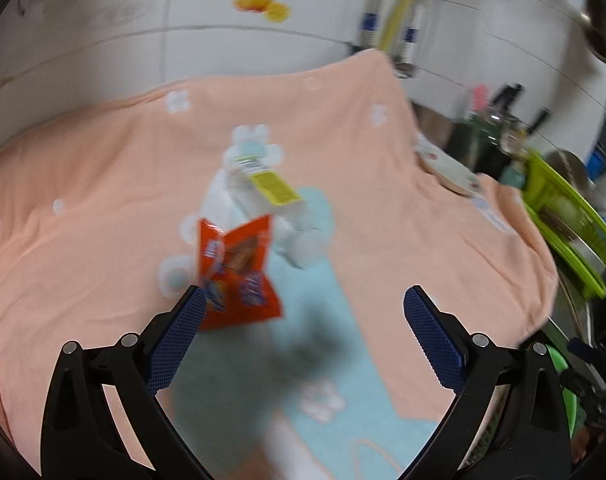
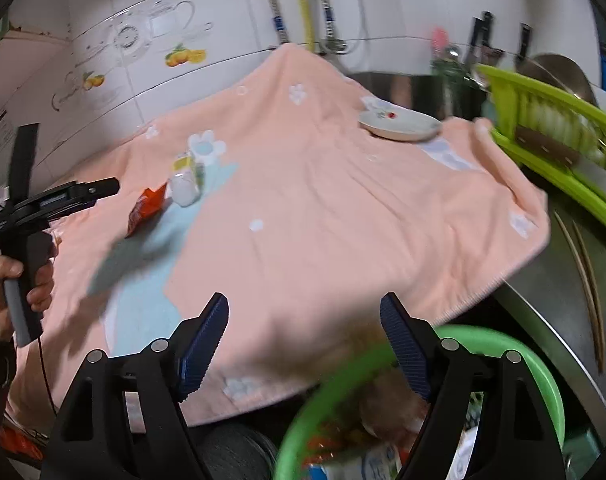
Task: Collect trash
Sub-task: 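Move both grippers back over the towel toward the orange wrapper, then grasp the orange snack wrapper with the left gripper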
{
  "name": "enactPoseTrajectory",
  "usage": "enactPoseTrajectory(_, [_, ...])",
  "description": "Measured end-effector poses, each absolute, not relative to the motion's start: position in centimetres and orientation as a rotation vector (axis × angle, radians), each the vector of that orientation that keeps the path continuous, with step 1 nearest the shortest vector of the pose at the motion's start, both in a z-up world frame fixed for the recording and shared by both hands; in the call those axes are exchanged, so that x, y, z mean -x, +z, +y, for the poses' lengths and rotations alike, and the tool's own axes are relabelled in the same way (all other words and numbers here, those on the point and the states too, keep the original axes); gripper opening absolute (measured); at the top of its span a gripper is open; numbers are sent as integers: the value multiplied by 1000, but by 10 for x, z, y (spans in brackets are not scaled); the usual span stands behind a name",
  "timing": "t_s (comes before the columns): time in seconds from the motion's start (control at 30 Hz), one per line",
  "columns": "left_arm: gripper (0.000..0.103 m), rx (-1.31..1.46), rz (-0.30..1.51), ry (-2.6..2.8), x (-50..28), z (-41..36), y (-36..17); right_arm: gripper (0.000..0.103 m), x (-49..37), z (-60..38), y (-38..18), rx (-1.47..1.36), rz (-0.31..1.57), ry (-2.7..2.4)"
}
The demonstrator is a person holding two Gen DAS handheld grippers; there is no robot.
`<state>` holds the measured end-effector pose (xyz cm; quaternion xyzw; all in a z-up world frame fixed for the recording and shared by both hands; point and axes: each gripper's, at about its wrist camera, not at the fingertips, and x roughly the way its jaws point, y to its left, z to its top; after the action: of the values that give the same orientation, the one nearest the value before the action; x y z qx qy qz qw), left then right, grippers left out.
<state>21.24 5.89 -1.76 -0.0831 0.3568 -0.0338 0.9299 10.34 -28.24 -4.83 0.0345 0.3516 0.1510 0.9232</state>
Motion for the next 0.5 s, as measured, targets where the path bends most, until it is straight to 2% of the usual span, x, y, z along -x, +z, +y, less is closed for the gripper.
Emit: enactPoseTrajectory(0.5, [98, 149, 876, -1, -285, 88, -64, 77, -186, -212, -43, 8, 738, 444])
